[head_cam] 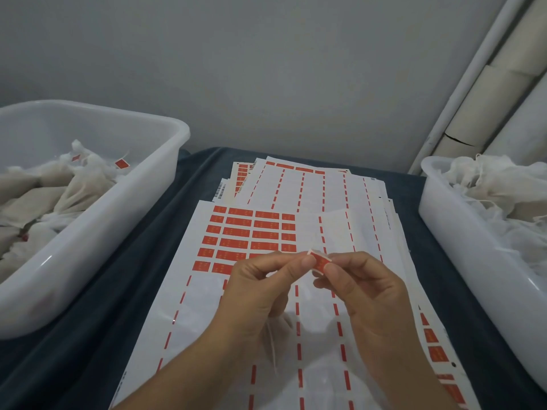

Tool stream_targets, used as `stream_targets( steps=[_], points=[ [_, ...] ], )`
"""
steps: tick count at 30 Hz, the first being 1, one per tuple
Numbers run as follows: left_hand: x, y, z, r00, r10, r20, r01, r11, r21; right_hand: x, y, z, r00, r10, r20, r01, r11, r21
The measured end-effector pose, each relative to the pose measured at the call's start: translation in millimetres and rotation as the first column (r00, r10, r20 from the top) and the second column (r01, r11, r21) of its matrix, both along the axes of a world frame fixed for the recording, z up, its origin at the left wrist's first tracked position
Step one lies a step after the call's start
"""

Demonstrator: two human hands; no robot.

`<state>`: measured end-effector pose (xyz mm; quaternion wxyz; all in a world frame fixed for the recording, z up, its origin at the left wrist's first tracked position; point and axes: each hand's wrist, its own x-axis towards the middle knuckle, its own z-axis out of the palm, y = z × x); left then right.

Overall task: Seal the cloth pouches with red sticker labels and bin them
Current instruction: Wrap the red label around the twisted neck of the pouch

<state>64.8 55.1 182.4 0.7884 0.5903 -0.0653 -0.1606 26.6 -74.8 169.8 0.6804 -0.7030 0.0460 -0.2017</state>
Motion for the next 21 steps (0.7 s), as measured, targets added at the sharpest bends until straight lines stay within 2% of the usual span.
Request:
stream_targets(
  steps=[7, 12, 13, 15, 17, 21],
  points=[
    [0, 1, -5, 0.999, -0.043, 0.02, 0.043, 0.999, 0.0, 1, -1, -4, 1.0, 0.016, -0.01, -0.016, 1.0, -0.003],
    [4, 6, -8, 0.992, -0.122, -0.034, 0.121, 0.992, -0.029, 2, 1, -7, 0.998, 0.063, -0.016, -0.061, 0.992, 0.111],
    [5, 5, -7, 0.996, -0.083, -0.039, 0.082, 0.996, -0.015, 2, 0, -7, 0.997, 0.072, -0.014, -0.07, 0.99, 0.12],
    [7, 5, -7, 0.993, 0.12, 0.018, -0.121, 0.99, 0.076, 5, 0, -6, 0.996, 0.082, -0.025, -0.078, 0.99, 0.117],
    [12, 10, 0, 0.924, 0.352, 0.149, -0.368, 0.924, 0.104, 9, 0, -6, 0.997, 0.062, -0.038, -0.057, 0.992, 0.109],
    [29, 48, 42, 0.744, 0.51, 0.431, -0.57, 0.822, 0.011, 14, -5, -7, 0.999, 0.003, -0.045, 0.001, 0.996, 0.087]
  ],
)
